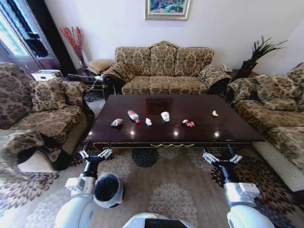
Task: Move to the front of the table and place the trash on the table into the trash bin.
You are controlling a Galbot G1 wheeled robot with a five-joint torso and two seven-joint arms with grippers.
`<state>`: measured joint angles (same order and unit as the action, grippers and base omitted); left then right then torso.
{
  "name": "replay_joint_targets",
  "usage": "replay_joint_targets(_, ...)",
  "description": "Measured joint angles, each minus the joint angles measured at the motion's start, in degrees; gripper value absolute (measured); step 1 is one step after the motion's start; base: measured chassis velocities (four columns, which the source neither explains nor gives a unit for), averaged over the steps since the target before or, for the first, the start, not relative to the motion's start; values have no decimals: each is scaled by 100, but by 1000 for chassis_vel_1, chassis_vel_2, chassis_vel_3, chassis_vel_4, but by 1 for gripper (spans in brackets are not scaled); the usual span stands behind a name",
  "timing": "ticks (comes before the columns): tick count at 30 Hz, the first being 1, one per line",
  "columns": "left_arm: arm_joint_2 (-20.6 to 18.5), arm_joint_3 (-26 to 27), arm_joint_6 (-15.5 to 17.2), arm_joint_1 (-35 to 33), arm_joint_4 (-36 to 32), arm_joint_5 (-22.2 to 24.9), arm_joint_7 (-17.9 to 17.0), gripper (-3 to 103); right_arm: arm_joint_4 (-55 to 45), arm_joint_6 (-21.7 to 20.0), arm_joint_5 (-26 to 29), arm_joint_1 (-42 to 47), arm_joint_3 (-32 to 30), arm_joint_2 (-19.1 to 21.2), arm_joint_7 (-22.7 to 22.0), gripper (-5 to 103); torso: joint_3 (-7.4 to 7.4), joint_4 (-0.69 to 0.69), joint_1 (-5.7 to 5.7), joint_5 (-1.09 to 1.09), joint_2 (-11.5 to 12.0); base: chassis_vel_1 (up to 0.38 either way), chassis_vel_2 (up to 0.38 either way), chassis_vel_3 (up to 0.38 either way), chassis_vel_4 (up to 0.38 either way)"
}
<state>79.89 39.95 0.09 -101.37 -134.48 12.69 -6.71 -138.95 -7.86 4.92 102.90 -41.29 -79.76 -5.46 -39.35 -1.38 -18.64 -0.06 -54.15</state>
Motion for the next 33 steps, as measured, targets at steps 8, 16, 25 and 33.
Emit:
replay_joint_targets(8,6,10,-2,11,130,11,-18,100,77,67,145,-18,14,2,-25,100,1,-1,1,3,-1,155,149,-116,-129)
replay_joint_targets(16,11,6,-2,13,131,12,-17,100,81,68,148,-21,12,5,-34,100,0,0,0,10,0,-48,-40,23,20)
replay_joint_targets(25,7,8,0,13,132,12,-17,100,80,68,149,-23,12,4,-37,100,0,-1,0,6,0,0,0,0,0)
replay_joint_targets(33,6,7,1,13,131,13,-17,100,79,68,151,-23,11,5,-40,100,0,-1,0,5,0,0,0,0,0)
